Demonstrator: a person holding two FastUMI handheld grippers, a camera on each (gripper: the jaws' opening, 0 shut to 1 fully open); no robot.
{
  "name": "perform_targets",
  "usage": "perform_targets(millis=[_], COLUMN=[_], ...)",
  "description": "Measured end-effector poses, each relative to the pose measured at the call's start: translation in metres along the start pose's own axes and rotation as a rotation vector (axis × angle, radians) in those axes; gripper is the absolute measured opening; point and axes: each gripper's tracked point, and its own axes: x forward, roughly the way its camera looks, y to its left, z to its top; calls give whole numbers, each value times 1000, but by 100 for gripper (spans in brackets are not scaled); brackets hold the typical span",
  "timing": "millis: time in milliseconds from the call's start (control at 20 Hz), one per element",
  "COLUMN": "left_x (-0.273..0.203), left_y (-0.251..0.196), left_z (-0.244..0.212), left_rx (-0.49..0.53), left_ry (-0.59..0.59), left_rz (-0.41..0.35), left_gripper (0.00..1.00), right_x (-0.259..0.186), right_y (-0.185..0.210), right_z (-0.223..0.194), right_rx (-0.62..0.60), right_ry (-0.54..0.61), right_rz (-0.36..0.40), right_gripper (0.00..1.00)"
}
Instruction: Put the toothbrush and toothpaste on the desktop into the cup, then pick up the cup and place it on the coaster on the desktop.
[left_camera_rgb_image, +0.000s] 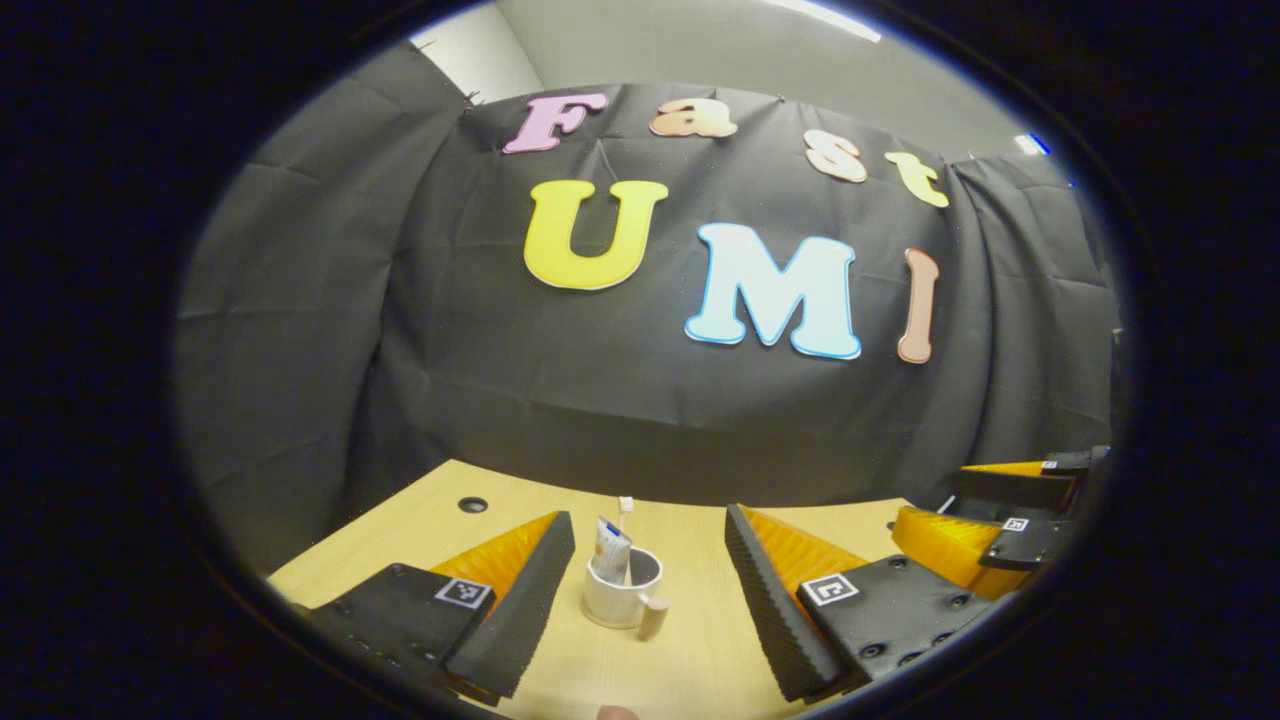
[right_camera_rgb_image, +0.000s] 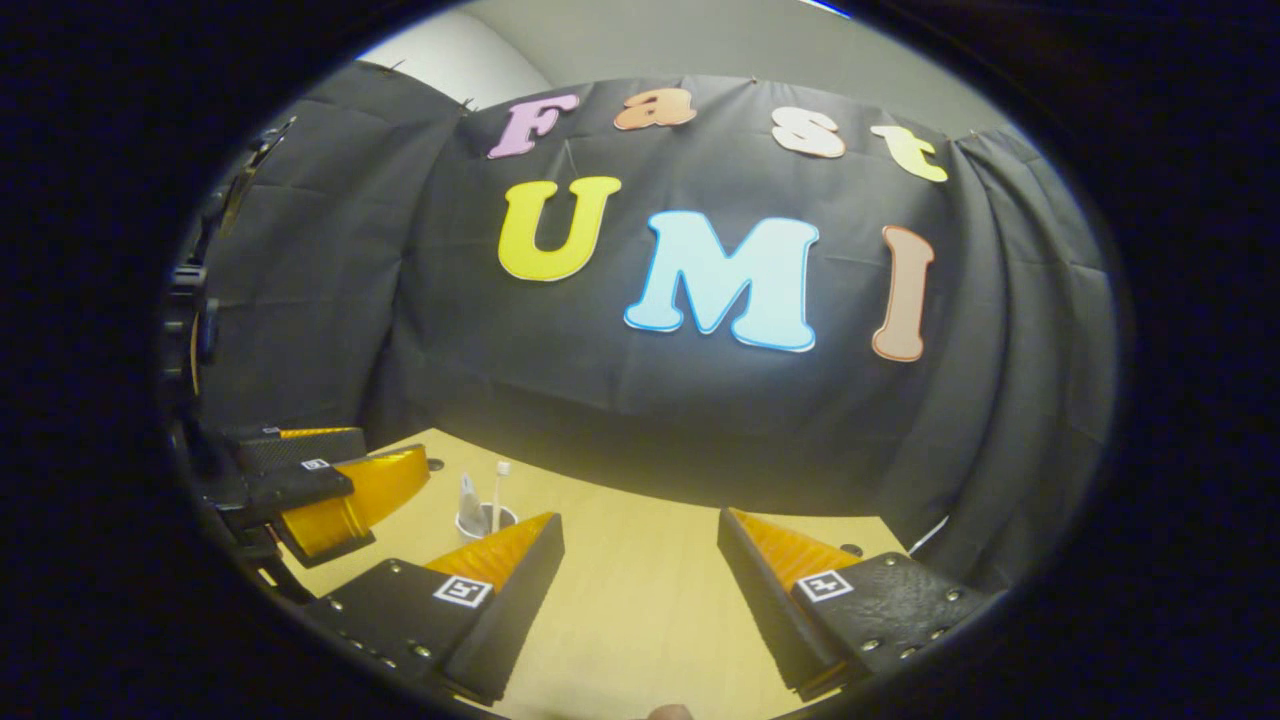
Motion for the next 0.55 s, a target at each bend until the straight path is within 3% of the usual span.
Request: perform_targets(millis=[100, 200, 250, 300, 450, 550], left_x=[-3, -7, -9, -9, -9, -11], left_y=[-2, -2, -3, -5, -12, -16], left_z=[3, 7, 9, 14, 21, 27], left_rx=[4, 13, 22, 32, 61, 54], left_ry=[-6, -16, -24, -35, -47, -68], left_rz=[4, 5, 0, -10, -47, -66], left_gripper=[96, 92, 96, 100, 96, 100], right_x=[-2, -3, -5, -8, -19, -21], right_y=[-1, -2, -4, -6, -8, -7], right_z=[2, -2, -3, 0, 4, 12], right_rx=[15, 36, 45, 51, 59, 50], right_ry=[-10, -22, -32, -51, -67, -94], right_rz=[6, -5, -16, -25, -53, -53], right_gripper=[93, 93, 93, 93, 93, 92])
